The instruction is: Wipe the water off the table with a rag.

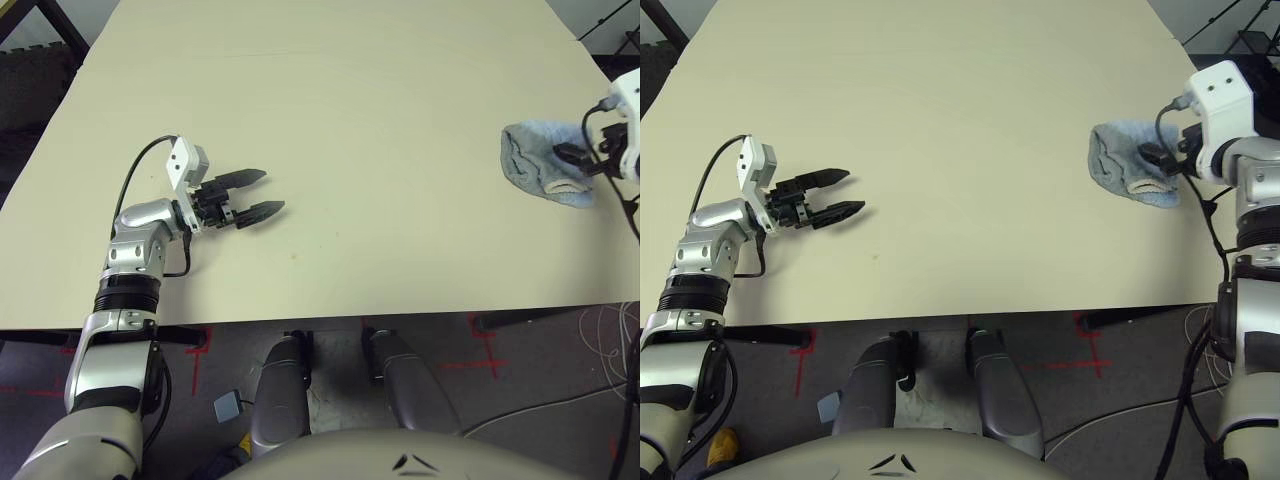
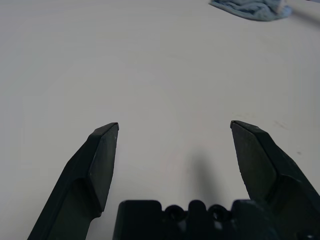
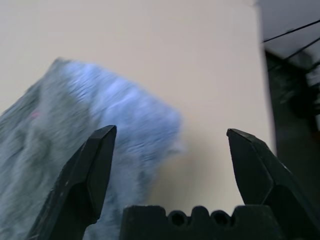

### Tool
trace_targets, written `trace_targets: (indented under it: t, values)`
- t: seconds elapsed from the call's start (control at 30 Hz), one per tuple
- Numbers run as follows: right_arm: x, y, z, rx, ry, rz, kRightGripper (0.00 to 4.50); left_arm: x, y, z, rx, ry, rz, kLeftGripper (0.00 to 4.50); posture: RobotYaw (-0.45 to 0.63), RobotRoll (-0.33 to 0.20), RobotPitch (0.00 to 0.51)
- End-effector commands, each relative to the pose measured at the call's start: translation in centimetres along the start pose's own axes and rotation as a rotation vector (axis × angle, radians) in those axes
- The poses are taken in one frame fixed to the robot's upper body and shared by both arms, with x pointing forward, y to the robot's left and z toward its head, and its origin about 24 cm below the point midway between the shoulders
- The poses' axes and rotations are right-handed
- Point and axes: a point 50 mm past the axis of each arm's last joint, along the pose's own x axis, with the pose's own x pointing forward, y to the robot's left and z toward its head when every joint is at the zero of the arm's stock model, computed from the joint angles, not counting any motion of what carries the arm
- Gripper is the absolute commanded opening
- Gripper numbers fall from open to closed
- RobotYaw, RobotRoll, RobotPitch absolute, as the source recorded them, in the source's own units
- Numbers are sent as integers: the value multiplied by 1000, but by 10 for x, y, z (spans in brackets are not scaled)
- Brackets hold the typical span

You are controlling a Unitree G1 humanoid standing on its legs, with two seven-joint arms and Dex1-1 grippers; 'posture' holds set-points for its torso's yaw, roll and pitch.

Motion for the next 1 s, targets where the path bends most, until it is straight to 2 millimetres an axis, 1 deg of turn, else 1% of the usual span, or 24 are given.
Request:
trace_targets:
  t: [0.03,0.13,0.23,0.37,0.57,0.73,0.83,1.0]
  values:
    - [-3,-5,5,56,-135,-75,4454,-3,8,1,25,-22,112,4500,-151,0,208]
    - [0,2,10,212,-288,-80,4454,-8,18,1,54,-48,252,4500,-144,0,208]
    - [3,14,10,295,-382,-63,4454,-13,27,4,72,-82,393,4500,-126,0,211]
    - [7,30,0,380,-443,-48,4454,-26,41,8,97,-121,611,4500,-95,0,214]
    - [9,46,-19,419,-485,-30,4454,-45,50,8,114,-157,841,4500,-73,0,217]
    - [6,44,-32,449,-501,-63,4454,-58,54,6,131,-165,973,4500,-64,0,215]
    - [3,38,-39,462,-511,-108,4454,-68,58,8,147,-176,1056,4500,-61,0,215]
    - [3,36,-42,462,-507,-125,4454,-73,61,8,140,-180,1110,4500,-55,0,212]
